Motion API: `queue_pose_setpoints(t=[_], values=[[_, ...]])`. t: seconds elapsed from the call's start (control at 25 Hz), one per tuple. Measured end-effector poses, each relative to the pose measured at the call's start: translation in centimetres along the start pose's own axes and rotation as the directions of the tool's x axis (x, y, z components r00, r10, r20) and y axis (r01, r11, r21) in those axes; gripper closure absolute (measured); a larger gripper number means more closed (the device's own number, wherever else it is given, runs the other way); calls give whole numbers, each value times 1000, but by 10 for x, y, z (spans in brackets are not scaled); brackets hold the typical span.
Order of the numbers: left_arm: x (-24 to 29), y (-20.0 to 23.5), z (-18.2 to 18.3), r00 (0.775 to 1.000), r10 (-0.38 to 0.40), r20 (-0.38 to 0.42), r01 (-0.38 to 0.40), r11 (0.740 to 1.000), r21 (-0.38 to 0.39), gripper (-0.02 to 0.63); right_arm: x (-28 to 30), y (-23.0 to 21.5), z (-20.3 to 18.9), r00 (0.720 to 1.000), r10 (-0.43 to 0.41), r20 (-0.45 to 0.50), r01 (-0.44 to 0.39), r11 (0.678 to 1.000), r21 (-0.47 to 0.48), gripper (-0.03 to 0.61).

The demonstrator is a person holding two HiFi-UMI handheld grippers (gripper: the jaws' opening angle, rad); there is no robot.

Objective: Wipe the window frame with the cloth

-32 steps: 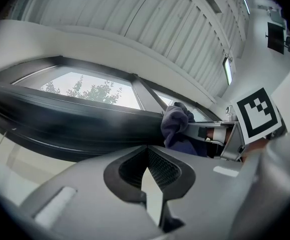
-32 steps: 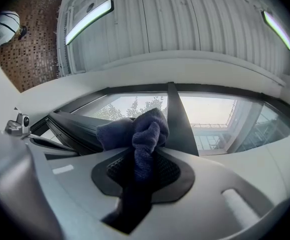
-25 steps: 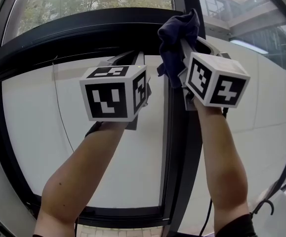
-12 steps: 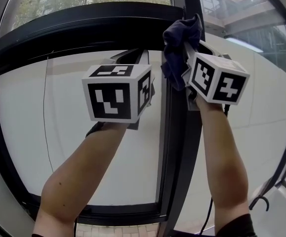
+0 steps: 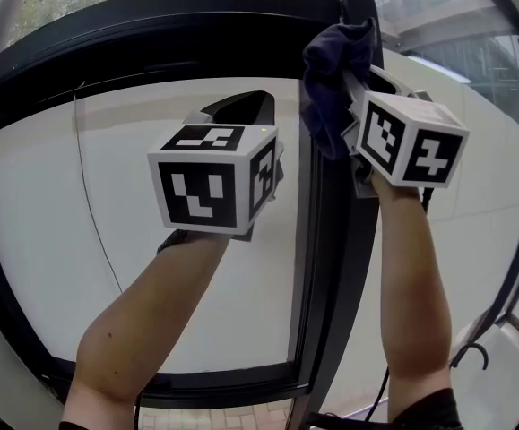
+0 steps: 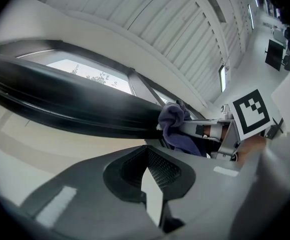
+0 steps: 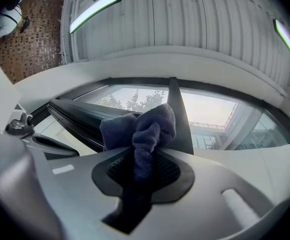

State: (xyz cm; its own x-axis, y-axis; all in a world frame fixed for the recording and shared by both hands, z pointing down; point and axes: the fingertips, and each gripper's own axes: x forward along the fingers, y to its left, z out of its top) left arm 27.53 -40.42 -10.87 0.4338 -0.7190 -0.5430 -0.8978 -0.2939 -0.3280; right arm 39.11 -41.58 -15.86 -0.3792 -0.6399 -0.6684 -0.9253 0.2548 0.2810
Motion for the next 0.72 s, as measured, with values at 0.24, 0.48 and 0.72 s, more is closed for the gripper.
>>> queue_pose_setpoints(t=[0.24,0.48,0.72], values=[[-7,-1,-19,999,-38,1,38,998,-50,614,-6,5,-10,1000,-22,-15,22,1000,-14,494],[-11,1,-33,998,-58,-13,57,994,-91,614,-14,11,-22,998,-35,-53,34,999,-27,494],[-22,-11,-45,995,-100,-22,96,986,-137,614,-27,18,-37,996,-42,-81,40,999,-21,494]])
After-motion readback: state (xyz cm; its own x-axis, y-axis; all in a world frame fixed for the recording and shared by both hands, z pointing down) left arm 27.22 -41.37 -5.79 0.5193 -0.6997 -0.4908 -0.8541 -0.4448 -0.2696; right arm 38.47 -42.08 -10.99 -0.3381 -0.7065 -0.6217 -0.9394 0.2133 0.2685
